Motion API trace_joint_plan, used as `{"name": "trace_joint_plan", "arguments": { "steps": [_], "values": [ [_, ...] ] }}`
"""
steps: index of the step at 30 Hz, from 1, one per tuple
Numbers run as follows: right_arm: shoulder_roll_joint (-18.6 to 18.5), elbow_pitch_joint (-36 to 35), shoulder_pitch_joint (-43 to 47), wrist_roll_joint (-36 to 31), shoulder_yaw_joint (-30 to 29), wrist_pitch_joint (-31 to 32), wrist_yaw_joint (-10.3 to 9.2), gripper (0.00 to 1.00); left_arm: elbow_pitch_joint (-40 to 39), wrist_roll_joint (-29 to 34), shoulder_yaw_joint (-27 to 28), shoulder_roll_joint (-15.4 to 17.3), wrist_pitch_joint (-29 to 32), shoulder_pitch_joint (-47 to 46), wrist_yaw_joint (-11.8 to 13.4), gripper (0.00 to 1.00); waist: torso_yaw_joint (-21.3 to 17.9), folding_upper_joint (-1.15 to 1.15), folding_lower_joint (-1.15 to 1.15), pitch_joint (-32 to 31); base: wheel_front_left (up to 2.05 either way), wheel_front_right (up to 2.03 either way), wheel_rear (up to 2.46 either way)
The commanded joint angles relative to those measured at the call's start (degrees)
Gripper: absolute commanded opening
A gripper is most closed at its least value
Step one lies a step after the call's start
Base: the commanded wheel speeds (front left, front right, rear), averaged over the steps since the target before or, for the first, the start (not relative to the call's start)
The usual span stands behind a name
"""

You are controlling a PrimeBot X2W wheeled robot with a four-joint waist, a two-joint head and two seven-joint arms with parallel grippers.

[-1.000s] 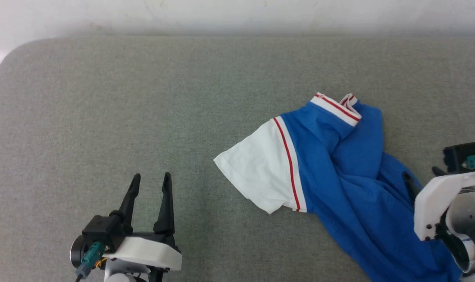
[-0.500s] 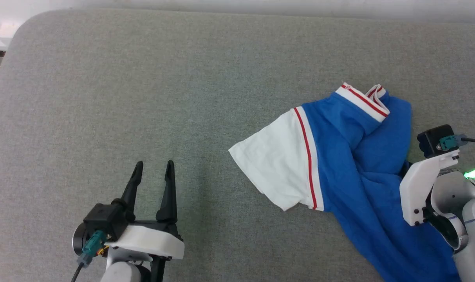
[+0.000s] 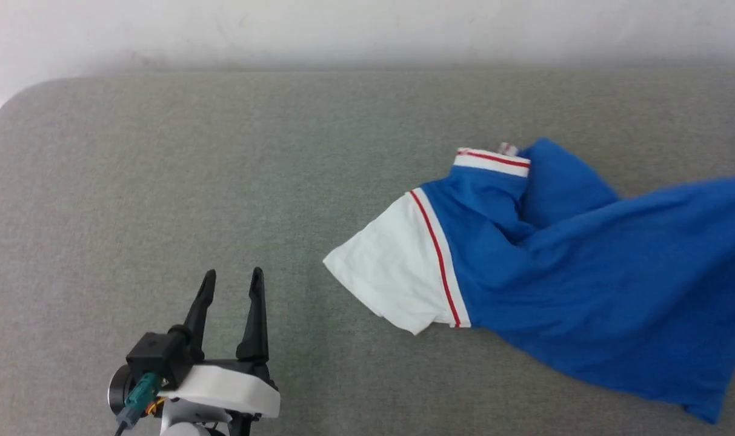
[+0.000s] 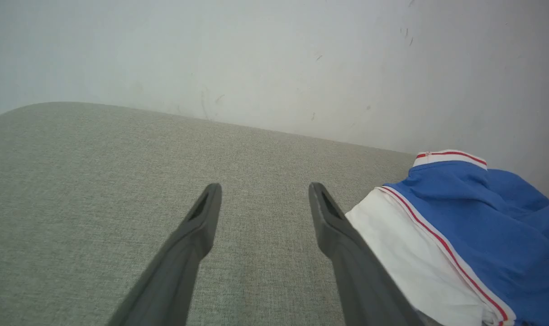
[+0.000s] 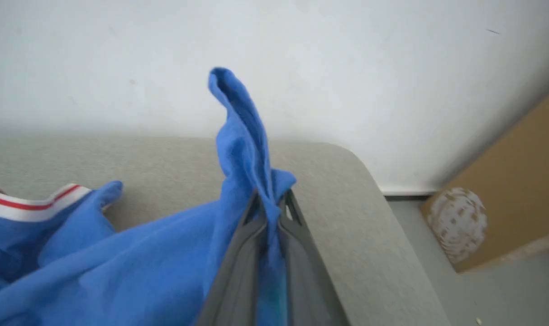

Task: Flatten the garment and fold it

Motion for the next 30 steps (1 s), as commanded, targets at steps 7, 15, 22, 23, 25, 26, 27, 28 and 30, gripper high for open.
{"name": "trace_joint_plan", "arguments": {
  "steps": [7,15,22,23,25,26,27,28,30],
  "values": [
    [11.17,-4.53,20.7,-5.92,-19.2,1.22,-0.12,0.0,-0.57,-0.69,0.1,0.85,0.23,1.73,0.57,1.0,-1.31,0.0,0.0,-0.76,0.0,0.0,0.0],
    [12.0,5.92,22.25,-2.38,-16.66,-4.53,-0.12,1.0,-1.18,-0.78,0.02,1.85,1.31,1.94,0.81,1.0,-2.38,0.0,0.0,-1.28,0.0,0.0,0.0],
    [12.01,1.33,15.32,-2.22,-8.28,-20.1,-0.12,1.0,-1.25,-0.66,-1.01,1.84,1.64,2.2,0.76,1.0,-1.88,0.0,0.0,-3.81,0.0,0.0,0.0],
    [12.02,0.29,14.76,-1.87,-6.67,-22.49,-0.12,1.0,-1.38,-0.63,-1.1,1.85,1.61,2.34,0.79,1.0,-1.71,0.0,0.0,-4.08,0.0,0.0,0.0],
    [12.02,-0.48,14.4,-1.44,-5.34,-24.51,-0.12,1.0,-1.54,-0.6,-1.18,1.88,1.55,2.54,0.81,1.0,-1.55,0.0,0.0,-4.32,0.0,0.0,0.0],
    [12.02,-1.21,14.34,-1.11,-3.79,-26.16,-0.12,1.0,-1.75,-0.53,-1.24,1.92,1.45,2.81,0.83,1.0,-1.37,0.0,0.0,-4.57,0.0,0.0,0.0],
    [12.02,-1.82,14.51,-0.68,-2.24,-27.59,-0.12,1.0,-1.95,-0.49,-1.34,1.94,1.34,3.13,0.8,1.0,-1.15,0.0,0.0,-4.8,0.0,0.0,0.0],
    [12.02,-2.0,14.94,0.03,-1.07,-28.6,-0.12,1.0,-2.13,-0.49,-1.41,1.97,1.24,3.51,0.77,1.0,-0.97,0.0,0.0,-5.01,0.0,0.0,0.0],
    [12.02,-1.92,16.35,1.24,1.73,-30.0,-0.12,1.0,-2.46,-0.4,-1.49,2.06,1.0,4.46,0.79,1.0,-0.59,0.0,0.0,-5.38,0.0,0.0,0.0]
  ]
}}
